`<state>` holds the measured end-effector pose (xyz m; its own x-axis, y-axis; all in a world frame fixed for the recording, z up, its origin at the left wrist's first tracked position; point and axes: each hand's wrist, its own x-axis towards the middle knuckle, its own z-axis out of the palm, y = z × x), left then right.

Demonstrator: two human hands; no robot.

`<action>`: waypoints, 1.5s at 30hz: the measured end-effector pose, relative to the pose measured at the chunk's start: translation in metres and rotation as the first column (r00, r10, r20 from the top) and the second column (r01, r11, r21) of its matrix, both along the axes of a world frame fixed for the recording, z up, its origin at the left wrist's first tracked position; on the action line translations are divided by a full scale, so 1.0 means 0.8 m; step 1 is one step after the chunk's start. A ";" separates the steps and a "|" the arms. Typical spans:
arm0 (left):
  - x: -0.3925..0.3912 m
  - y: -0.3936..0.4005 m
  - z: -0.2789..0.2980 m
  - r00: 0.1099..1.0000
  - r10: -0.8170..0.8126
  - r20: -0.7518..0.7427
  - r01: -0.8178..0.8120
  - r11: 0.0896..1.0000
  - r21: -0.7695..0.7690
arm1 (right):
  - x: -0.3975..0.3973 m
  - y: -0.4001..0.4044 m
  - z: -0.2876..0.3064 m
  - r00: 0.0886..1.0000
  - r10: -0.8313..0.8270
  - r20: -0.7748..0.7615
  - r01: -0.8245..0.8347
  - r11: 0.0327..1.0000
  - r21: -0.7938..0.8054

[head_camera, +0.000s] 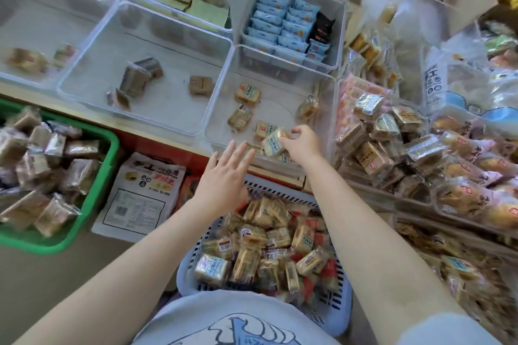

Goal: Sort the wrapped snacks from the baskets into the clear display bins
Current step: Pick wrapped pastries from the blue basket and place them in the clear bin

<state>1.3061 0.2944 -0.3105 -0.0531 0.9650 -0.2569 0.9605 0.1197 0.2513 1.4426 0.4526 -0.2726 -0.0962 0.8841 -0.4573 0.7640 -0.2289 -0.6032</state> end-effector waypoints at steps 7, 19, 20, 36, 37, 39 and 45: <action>-0.006 -0.003 0.002 0.999 0.000 0.051 -0.001 1.000 0.007 | 0.031 -0.049 0.035 0.963 0.186 0.194 -0.241 0.917 0.317; 0.005 -0.075 -0.027 0.898 0.252 0.360 -0.187 0.960 -0.207 | 0.092 -0.207 -0.093 0.927 0.316 0.203 -0.251 0.923 -0.290; 0.002 -0.085 -0.031 0.885 0.279 0.374 -0.165 0.937 -0.308 | 0.087 -0.213 -0.104 0.918 0.348 0.188 -0.272 0.901 -0.339; -0.001 -0.127 -0.037 0.801 0.429 0.417 -0.255 0.875 -0.411 | 0.033 -0.232 -0.167 0.948 0.080 0.309 0.074 0.886 -0.457; 0.001 -0.126 -0.035 0.800 0.425 0.424 -0.246 0.876 -0.414 | 0.036 -0.228 -0.164 0.958 0.049 0.283 0.095 0.876 -0.473; 0.004 -0.122 -0.031 0.789 0.427 0.443 -0.235 0.875 -0.424 | 0.049 -0.223 -0.149 0.985 -0.050 0.166 0.130 0.847 -0.516; 0.019 -0.092 -0.009 0.512 0.535 0.672 -0.256 0.842 -0.475 | 0.091 -0.215 -0.043 0.564 -0.704 -0.431 0.080 0.566 -0.821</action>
